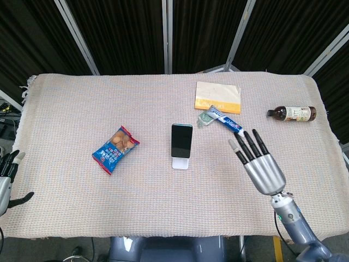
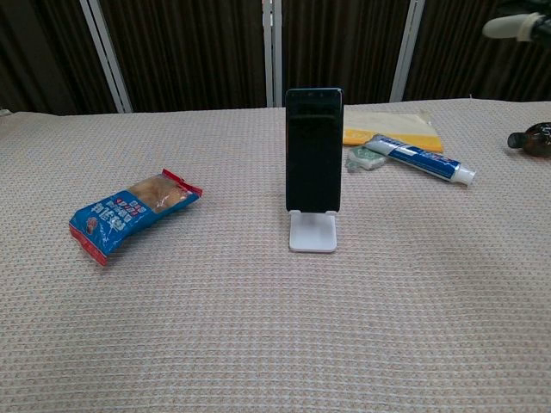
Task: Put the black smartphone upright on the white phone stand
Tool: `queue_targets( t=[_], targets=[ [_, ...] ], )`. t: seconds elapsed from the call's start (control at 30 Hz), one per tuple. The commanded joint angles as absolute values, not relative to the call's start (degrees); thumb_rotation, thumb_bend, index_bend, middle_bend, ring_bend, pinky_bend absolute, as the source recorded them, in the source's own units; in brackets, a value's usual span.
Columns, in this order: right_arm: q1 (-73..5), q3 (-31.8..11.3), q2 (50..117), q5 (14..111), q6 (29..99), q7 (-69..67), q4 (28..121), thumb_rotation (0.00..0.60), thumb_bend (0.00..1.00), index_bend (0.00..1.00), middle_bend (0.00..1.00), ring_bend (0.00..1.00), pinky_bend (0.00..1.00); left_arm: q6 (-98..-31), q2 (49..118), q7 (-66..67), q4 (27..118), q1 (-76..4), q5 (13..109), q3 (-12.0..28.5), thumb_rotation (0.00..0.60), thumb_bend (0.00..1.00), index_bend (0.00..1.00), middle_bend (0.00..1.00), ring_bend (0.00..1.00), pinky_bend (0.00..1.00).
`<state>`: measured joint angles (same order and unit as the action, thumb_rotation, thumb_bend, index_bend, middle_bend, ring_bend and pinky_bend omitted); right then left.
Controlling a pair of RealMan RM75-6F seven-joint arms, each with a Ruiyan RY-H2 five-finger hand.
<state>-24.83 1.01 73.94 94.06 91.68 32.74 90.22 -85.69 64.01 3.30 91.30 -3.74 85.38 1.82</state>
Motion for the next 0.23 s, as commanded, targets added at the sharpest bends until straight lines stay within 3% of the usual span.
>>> queue_targets(
  t=[0.03,0.23],
  targets=[
    [-19.37,3.15,70.65,88.89,93.49,24.78,97.09,0.6,0.0,0.0,0.0,0.0,0.0,-88.31,65.01,5.48,90.56,-3.17,86.61,2.11,0.6,0.0,0.0,0.0,0.0,0.0],
    [-15.77,4.73,69.3,87.23,93.77,20.5,98.3,0.6,0.0,0.0,0.0,0.0,0.0,-89.79,65.2,4.77,90.75,-2.53,87.52,1.91,0.6,0.0,0.0,0.0,0.0,0.0]
  ],
)
